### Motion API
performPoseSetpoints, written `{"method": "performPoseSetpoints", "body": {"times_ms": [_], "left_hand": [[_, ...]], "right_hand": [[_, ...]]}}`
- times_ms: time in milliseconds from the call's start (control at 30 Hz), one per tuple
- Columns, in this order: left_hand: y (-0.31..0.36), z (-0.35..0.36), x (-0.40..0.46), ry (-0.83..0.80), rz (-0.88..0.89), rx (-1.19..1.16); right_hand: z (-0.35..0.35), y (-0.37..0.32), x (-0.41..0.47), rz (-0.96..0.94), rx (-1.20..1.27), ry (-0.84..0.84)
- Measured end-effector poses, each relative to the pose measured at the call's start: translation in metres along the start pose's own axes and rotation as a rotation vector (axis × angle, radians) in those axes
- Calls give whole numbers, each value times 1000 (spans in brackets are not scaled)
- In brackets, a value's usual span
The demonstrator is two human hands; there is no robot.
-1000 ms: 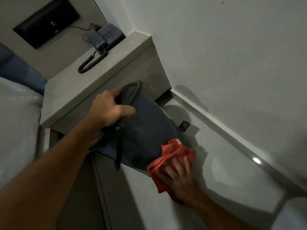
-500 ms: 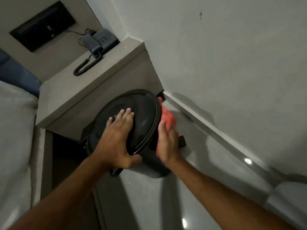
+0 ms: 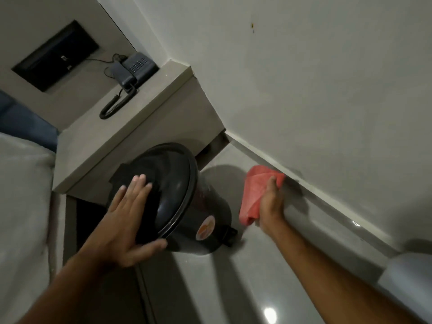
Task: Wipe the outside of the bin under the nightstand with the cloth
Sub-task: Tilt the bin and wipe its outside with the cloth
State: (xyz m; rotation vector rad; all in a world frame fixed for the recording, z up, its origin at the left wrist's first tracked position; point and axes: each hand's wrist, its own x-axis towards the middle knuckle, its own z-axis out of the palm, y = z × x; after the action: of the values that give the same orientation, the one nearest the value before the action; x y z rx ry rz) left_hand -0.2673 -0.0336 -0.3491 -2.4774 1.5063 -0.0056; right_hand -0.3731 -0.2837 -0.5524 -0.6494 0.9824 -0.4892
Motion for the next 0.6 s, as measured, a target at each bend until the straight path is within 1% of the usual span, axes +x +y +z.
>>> {"method": "performPoseSetpoints", "body": {"times_ms": [67, 100, 133, 167, 200, 233, 300, 400, 467, 500, 533, 600], "left_hand": [[25, -1, 27, 142, -141, -117], [39, -3, 44, 167, -243, -175], [51, -4, 61, 137, -358, -224], [59, -3, 74, 73, -460, -241], [65, 0, 83, 14, -518, -219], [67, 3, 87, -13, -521, -178], [64, 8, 81, -16, -428, -139], [49, 6, 52, -38, -141, -159], [41, 3, 32, -55, -19, -201], [39, 3, 26, -50, -11, -234], [39, 4, 24, -40, -40, -260], [42, 8, 27, -46, -162, -249]], "right_hand": [[-3, -11, 6, 167, 189, -72], [-5, -13, 7, 240, 291, -120], [-8, -14, 6, 285, 362, -158], [-10, -15, 6, 309, 402, -186], [-13, -15, 6, 329, 430, -215], [-16, -16, 8, 339, 447, -252], [-22, -17, 10, 339, 462, -331], [-28, -21, 9, 317, 447, -405], [-29, -24, 7, 308, 448, -422], [-30, -24, 8, 297, 444, -429], [-30, -24, 8, 288, 433, -430], [-29, -22, 9, 282, 386, -401]]}}
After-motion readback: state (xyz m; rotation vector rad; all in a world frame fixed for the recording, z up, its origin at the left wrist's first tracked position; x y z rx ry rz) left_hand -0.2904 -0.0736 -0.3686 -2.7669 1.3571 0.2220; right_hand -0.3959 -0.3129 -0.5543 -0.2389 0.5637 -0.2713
